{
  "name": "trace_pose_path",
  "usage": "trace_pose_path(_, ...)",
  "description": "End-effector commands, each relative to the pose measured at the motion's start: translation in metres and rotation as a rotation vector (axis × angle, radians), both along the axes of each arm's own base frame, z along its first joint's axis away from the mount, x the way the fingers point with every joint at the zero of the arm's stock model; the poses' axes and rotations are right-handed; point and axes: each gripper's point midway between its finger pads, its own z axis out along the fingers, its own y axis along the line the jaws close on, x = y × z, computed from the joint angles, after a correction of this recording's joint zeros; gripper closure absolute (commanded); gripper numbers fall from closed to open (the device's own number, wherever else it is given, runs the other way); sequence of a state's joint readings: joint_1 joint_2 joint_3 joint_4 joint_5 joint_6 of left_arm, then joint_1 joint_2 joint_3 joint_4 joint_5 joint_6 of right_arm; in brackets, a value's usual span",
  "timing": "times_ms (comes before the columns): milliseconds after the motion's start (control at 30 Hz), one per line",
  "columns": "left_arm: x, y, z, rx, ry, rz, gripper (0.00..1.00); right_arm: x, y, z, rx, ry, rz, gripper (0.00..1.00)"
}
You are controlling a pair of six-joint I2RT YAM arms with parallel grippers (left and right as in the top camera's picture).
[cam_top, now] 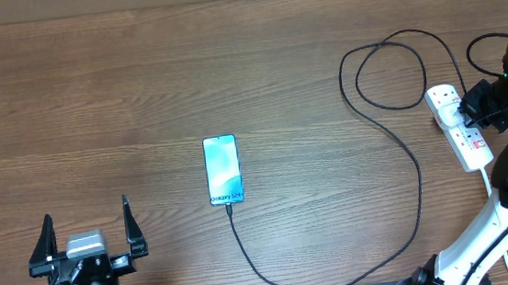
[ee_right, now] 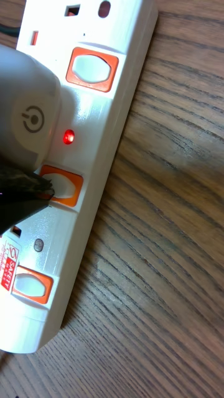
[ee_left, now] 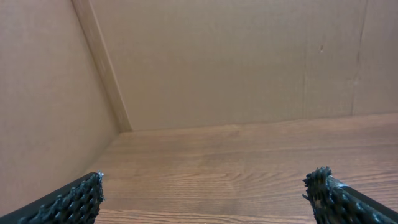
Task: Plug charger to phone and switch on socket
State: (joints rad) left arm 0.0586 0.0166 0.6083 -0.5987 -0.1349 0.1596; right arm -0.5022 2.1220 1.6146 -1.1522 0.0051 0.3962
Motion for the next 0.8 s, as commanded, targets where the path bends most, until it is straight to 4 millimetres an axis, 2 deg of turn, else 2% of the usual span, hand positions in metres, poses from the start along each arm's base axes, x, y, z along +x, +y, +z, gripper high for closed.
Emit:
trace_pose_path(0,-0.002,0.001,0.003,-0.005,-0.017,0.005,0.00,-0.003,0.027,-0.020,0.079,0.041,0.032,0.96)
trace_pose_path(133,-0.002,0.001,0.003,-0.005,-0.017,0.005,0.01,-0.006,0.022,-0.008,0.073,0.060,0.024,0.96)
trace_pose_path(367,-0.002,0.001,0.003,-0.005,-0.017,0.005,0.01,-0.016,-0.004,0.049,-0.095,0.081,-0.078,0.96)
trace_pose_path(400,-0.002,0.001,0.003,-0.005,-0.017,0.005,0.00,-0.017,-0.007,0.067,-0.127,0.049,-0.089,0.96)
trace_pose_path(600,-0.002,0.001,0.004,-0.005,-0.022,0.005,0.01,-0.022,-0.003,0.131,-0.206,-0.096,-0.113,0.96)
trace_pose_path(633,-0.002,0.001,0.004,-0.006,-0.022,0.004,0.00,-0.025,0.003,0.155,-0.227,-0.156,-0.108,0.96)
trace_pose_path(767,-0.002,0.001,0.004,-0.005,-0.022,0.005,0.01,-0.033,0.024,0.210,-0.277,-0.302,-0.071,0.96)
